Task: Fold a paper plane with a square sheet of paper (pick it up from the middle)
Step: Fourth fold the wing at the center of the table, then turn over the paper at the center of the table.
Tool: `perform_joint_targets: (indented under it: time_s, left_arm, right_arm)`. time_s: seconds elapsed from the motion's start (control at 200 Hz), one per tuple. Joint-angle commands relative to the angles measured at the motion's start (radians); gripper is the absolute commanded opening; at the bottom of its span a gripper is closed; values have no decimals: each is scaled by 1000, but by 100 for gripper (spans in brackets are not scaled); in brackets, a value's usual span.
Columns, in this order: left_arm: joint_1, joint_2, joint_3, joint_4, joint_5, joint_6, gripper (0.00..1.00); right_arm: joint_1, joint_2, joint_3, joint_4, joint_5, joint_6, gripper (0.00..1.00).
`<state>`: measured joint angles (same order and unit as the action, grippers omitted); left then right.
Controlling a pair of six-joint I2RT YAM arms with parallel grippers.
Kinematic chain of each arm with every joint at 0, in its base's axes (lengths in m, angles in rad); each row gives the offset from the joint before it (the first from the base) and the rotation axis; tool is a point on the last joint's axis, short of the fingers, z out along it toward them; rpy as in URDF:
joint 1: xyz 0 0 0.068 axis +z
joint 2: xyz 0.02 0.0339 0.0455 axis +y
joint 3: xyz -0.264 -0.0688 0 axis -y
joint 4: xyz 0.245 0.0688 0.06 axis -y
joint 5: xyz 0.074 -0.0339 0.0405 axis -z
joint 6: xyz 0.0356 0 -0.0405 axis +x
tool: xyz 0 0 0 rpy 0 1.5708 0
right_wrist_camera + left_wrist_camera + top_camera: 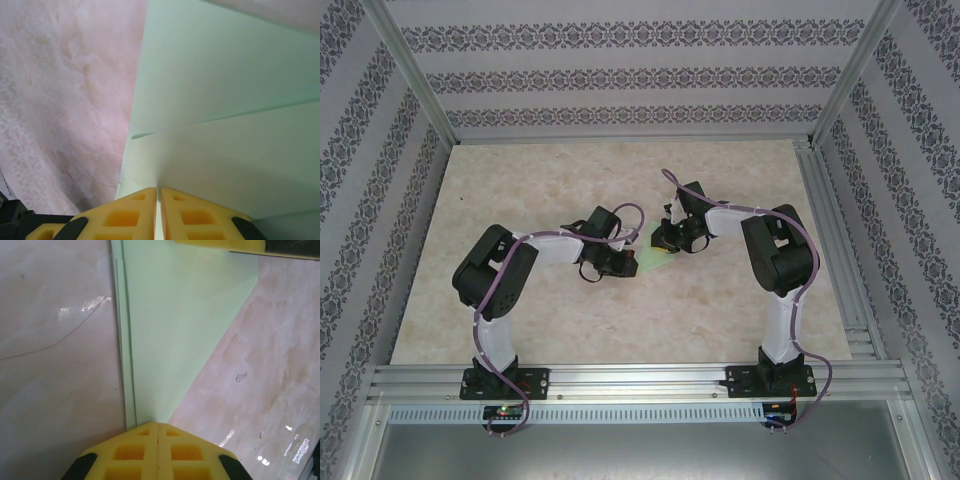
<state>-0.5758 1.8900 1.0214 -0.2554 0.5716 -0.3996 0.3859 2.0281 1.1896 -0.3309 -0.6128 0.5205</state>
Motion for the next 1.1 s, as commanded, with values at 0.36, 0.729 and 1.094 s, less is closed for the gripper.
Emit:
perform_joint_targets:
  time_s: [0.36, 0.729, 1.094]
  left_arm:
    - [17, -33, -111, -142, -32, -3, 2]
    - [21, -143, -92, -79, -62, -75, 6]
    - [22, -242, -49, 60, -317, -209, 41]
  right_arm:
    - [-10, 78, -30, -97, 142, -38, 14]
    - [2, -4, 28, -70, 82, -25, 23]
    - [-32, -298, -100, 86, 212, 102, 55]
